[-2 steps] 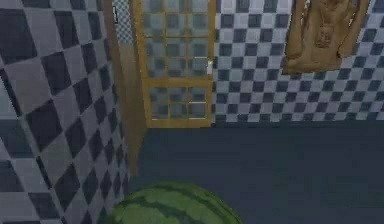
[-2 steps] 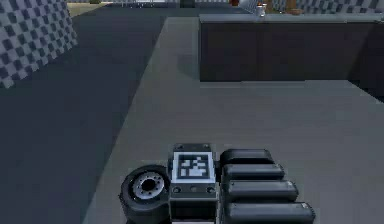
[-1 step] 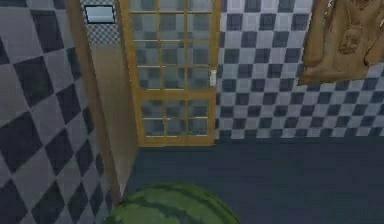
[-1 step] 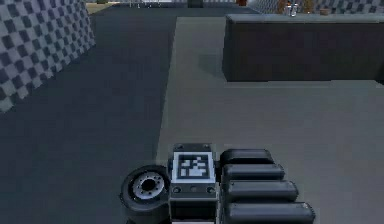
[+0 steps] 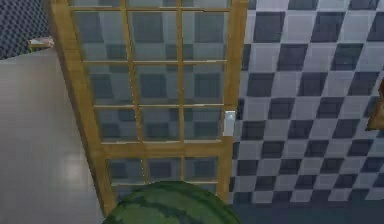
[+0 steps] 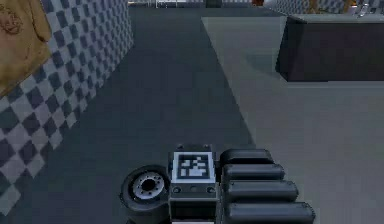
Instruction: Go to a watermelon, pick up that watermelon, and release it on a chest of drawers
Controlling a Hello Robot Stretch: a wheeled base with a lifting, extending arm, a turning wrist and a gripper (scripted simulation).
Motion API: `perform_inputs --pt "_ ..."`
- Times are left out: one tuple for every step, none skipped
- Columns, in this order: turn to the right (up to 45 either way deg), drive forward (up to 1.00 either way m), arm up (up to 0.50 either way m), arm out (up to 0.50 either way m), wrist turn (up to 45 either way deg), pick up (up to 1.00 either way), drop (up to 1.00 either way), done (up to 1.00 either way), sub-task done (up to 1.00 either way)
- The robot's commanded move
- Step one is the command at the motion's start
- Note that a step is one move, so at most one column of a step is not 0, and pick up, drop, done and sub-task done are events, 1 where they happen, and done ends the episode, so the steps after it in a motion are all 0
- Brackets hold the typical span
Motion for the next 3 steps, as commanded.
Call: perform_inputs --pt "-30.0 0.00 0.00 0.00 0.0 0.00 0.00 0.00 0.00" --pt "0.0 0.05 0.00 0.00 0.0 0.00 0.00 0.00 0.00" --pt "0.0 0.35 0.00 0.00 0.0 0.00 0.00 0.00 0.00"
